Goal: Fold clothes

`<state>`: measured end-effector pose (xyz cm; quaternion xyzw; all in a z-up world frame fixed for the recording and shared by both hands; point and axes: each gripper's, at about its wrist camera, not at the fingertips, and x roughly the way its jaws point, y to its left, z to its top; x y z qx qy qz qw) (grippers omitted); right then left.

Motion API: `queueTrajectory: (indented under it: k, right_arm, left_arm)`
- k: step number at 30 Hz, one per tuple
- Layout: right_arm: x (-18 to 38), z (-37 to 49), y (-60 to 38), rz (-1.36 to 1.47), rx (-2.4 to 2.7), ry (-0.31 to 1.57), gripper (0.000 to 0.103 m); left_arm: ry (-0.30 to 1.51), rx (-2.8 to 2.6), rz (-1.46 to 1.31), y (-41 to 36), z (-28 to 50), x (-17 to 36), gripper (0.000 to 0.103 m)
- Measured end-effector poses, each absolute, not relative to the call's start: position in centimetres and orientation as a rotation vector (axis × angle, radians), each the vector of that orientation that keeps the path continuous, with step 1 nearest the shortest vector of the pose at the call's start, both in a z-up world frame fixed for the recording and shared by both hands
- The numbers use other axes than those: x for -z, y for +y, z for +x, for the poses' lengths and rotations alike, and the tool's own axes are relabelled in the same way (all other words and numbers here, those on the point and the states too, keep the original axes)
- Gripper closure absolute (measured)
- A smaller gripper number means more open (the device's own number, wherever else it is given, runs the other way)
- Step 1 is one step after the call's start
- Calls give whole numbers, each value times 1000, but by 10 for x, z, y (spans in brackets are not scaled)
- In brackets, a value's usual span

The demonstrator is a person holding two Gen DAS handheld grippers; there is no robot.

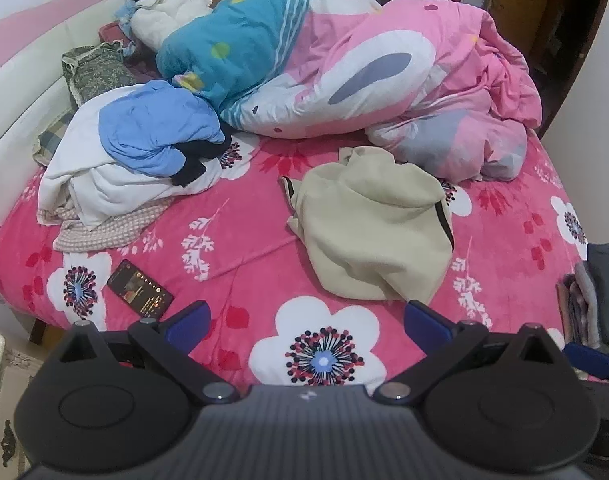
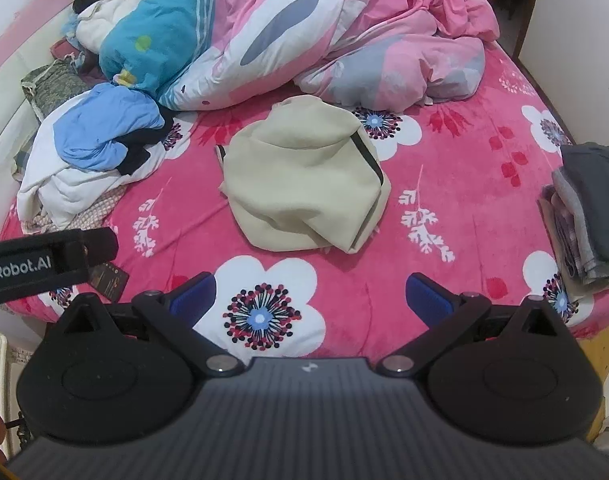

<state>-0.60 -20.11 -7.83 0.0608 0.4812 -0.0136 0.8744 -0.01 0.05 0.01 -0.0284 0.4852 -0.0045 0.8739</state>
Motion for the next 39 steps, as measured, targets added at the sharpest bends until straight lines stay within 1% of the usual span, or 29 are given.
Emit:
queueTrajectory:
  k: [5,15,21,39]
  right_arm:
    - [76,-8,-200,107,34,1002,2]
    - [70,-10,-203,84,39,994,2]
    - [66,-4,-209,88,55,1002,1]
    - [70,-5,-209,61,93,993,1]
  left_arm:
    - [976,4,-45,0,-9,4,0]
    - [1014,-26,-63,8,-12,-2,0]
    - [984,-74,-74,16,-9,-5,0]
    - [1012,-95,-40,13,-8,5,0]
